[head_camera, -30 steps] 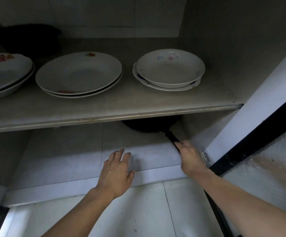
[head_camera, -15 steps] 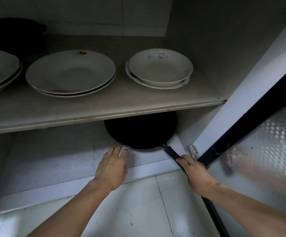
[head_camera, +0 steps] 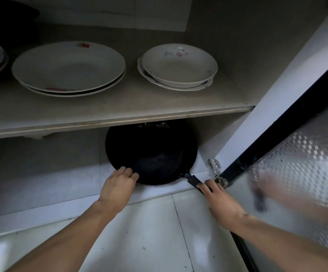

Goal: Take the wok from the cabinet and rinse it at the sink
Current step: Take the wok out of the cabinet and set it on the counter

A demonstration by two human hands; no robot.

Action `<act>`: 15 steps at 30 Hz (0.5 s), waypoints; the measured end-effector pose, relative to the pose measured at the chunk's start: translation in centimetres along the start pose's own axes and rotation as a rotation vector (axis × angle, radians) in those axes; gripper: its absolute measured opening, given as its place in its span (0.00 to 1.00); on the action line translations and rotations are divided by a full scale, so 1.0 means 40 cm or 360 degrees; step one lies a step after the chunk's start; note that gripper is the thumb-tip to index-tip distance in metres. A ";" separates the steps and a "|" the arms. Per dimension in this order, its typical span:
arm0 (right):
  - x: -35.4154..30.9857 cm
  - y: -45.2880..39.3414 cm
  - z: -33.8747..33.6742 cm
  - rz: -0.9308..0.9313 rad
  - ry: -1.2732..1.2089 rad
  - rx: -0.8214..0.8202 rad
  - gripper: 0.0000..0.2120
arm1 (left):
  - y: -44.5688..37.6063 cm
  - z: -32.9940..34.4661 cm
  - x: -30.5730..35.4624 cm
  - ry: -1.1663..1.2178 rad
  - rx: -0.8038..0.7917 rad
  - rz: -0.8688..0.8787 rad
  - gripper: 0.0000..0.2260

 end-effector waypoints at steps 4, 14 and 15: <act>0.007 -0.023 -0.014 0.0005 0.0034 0.0037 0.38 | 0.010 -0.007 0.016 -0.0051 0.0016 0.0075 0.23; 0.000 -0.027 -0.026 -0.0077 0.0007 0.0110 0.33 | 0.088 -0.040 0.046 -0.0046 0.0163 0.0223 0.26; 0.003 -0.030 -0.033 -0.0081 0.0013 0.0152 0.33 | 0.091 -0.045 0.047 -0.0055 0.0171 0.0223 0.26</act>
Point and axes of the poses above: each hand's wrist, its own y-axis away from the middle knuckle, its own z-axis out of the palm, x = y × z, the point moved 9 cm from there along -y, towards the middle knuckle, and after that the axes turned 9 degrees about y, right-handed, at the moved point
